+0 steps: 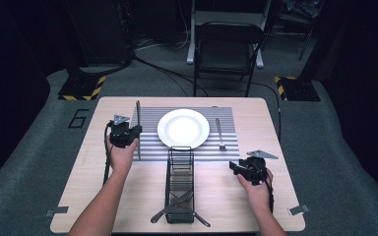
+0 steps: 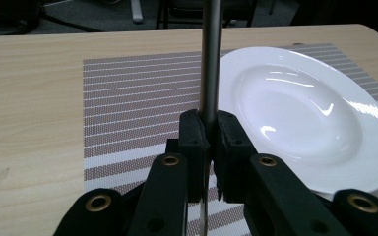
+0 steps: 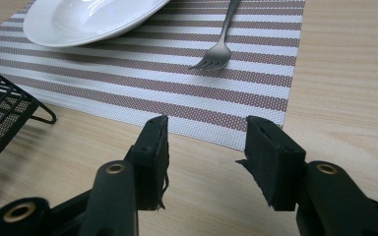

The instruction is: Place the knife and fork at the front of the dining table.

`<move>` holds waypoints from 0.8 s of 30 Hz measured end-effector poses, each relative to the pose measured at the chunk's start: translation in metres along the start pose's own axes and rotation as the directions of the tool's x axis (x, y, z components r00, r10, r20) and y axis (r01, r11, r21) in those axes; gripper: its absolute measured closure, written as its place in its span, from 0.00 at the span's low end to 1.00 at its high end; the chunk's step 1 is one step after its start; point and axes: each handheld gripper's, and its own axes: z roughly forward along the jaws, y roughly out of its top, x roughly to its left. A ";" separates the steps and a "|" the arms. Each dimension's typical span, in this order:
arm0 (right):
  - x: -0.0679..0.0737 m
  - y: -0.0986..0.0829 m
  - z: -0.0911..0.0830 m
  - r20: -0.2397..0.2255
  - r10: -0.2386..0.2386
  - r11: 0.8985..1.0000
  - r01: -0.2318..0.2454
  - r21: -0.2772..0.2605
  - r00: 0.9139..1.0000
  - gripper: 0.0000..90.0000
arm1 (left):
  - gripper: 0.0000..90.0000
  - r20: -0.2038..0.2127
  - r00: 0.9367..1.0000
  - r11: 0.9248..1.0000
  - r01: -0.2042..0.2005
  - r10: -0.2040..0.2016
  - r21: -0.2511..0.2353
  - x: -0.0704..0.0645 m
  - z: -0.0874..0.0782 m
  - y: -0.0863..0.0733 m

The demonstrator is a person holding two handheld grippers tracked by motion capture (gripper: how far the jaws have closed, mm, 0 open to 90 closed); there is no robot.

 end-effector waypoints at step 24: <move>-0.001 0.000 -0.001 -0.013 0.024 1.000 -0.024 -0.006 1.000 0.57 | 0.92 -0.147 0.984 0.993 0.105 -0.096 0.056 -0.008 0.055 0.005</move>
